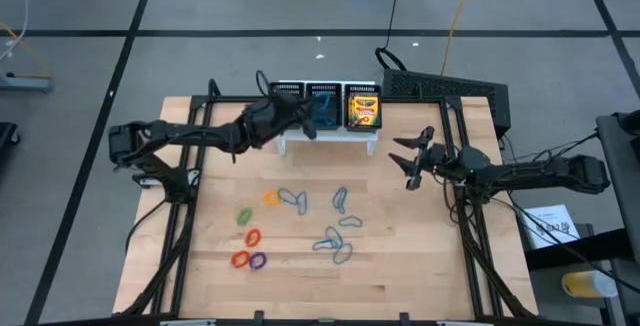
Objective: Pick & Place Office Desk Supplies
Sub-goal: Put the blue rubber band into the middle black bin
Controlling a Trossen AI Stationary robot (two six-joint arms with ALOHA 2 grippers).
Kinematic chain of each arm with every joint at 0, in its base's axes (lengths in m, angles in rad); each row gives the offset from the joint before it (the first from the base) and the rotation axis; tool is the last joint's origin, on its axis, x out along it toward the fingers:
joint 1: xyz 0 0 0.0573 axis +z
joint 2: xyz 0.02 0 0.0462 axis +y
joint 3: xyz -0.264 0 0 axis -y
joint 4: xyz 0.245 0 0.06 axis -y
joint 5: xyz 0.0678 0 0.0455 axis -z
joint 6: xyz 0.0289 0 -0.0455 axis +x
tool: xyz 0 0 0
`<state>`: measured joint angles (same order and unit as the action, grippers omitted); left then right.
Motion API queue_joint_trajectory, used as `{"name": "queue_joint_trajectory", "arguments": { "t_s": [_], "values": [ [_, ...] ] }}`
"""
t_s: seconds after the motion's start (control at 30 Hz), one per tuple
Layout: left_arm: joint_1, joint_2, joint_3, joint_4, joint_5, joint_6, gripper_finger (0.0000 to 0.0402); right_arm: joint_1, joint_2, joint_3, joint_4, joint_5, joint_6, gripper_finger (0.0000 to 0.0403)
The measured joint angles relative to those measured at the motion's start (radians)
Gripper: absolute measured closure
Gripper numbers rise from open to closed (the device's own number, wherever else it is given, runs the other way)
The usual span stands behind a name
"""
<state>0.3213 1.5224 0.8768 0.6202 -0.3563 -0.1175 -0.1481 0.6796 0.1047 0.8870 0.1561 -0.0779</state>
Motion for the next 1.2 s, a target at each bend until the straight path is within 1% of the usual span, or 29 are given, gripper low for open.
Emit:
{"name": "queue_joint_trajectory", "arguments": {
  "t_s": [0.07, 0.2, 0.3, 0.43, 0.67, 0.77, 0.9, 1.0, 1.2],
  "values": [
    [0.013, 0.019, 0.0, 0.004, -0.02, -0.015, 0.0387, -0.006, 0.0, 0.0, 0.0, -0.001, 0.012, 0.0202],
    [0.029, 0.058, 0.0, 0.022, -0.02, -0.06, 0.0397, -0.008, 0.0, 0.0, -0.001, -0.003, 0.014, 0.0204],
    [0.029, 0.075, 0.0, 0.03, -0.014, -0.058, 0.0389, -0.008, 0.0, 0.0, -0.001, -0.003, 0.014, 0.0204],
    [0.029, 0.076, 0.0, 0.034, -0.013, -0.047, 0.0379, -0.008, 0.0, 0.0, -0.005, -0.003, 0.014, 0.0205],
    [0.029, 0.076, 0.0, 0.036, -0.012, -0.045, 0.0386, -0.008, 0.0, 0.0, -0.009, -0.004, 0.014, 0.0206],
    [0.029, 0.076, 0.0, 0.036, -0.013, -0.046, 0.0382, -0.008, 0.0, 0.0, -0.01, -0.004, 0.014, 0.0206],
    [0.029, 0.076, 0.0, 0.045, 0.001, -0.046, 0.0358, -0.008, 0.0, 0.0, -0.011, -0.004, 0.014, 0.0207],
    [0.029, 0.076, 0.0, 0.056, 0.022, -0.046, 0.0329, -0.008, 0.0, 0.0, -0.014, -0.004, 0.014, 0.0207],
    [0.029, 0.076, 0.0, 0.064, 0.019, -0.051, 0.0269, -0.008, 0.0, 0.0, -0.016, -0.004, 0.014, 0.0207]
  ]
}}
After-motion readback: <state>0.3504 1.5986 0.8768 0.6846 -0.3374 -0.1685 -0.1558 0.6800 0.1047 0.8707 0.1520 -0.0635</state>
